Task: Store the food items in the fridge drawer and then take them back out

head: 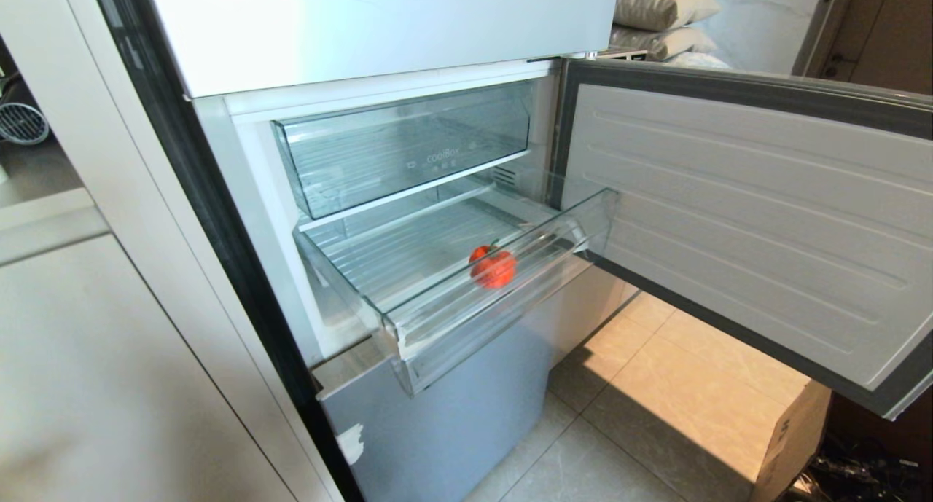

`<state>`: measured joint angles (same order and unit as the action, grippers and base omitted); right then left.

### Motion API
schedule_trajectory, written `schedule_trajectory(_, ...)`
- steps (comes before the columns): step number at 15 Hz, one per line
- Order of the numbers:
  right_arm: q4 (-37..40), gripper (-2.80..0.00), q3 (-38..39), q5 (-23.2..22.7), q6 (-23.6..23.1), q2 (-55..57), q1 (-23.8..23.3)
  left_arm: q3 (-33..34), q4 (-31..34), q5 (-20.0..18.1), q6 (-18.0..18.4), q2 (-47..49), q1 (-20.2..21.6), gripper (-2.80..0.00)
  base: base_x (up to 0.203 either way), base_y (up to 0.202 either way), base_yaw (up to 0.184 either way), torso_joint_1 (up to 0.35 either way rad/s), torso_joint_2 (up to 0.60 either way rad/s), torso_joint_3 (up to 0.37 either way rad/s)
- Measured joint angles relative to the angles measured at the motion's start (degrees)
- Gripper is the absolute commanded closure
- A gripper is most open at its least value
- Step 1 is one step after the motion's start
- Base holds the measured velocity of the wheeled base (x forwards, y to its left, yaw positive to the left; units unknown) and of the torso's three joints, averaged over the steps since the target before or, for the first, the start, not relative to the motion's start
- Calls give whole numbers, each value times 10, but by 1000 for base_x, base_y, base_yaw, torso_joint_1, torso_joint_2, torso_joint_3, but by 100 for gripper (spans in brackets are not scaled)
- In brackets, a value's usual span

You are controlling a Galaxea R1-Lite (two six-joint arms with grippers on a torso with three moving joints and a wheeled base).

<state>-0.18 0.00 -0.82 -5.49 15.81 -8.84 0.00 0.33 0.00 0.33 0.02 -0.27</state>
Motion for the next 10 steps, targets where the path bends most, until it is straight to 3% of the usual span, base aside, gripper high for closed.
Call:
schedule_trajectory(4, 0, 0, 0, 1, 11, -1, 38, 0, 0, 0, 0, 0, 0, 0, 0, 0, 0, 0, 0, 0)
schedule_trajectory(7, -1, 0, 0, 5, 32, -15, 92, 0, 0, 0, 0, 0, 0, 0, 0, 0, 0, 0, 0, 0)
schedule_trajectory(10, -1, 0, 0, 5, 32, -40, 100, 0, 0, 0, 0, 0, -1, 0, 0, 0, 0, 0, 0, 0)
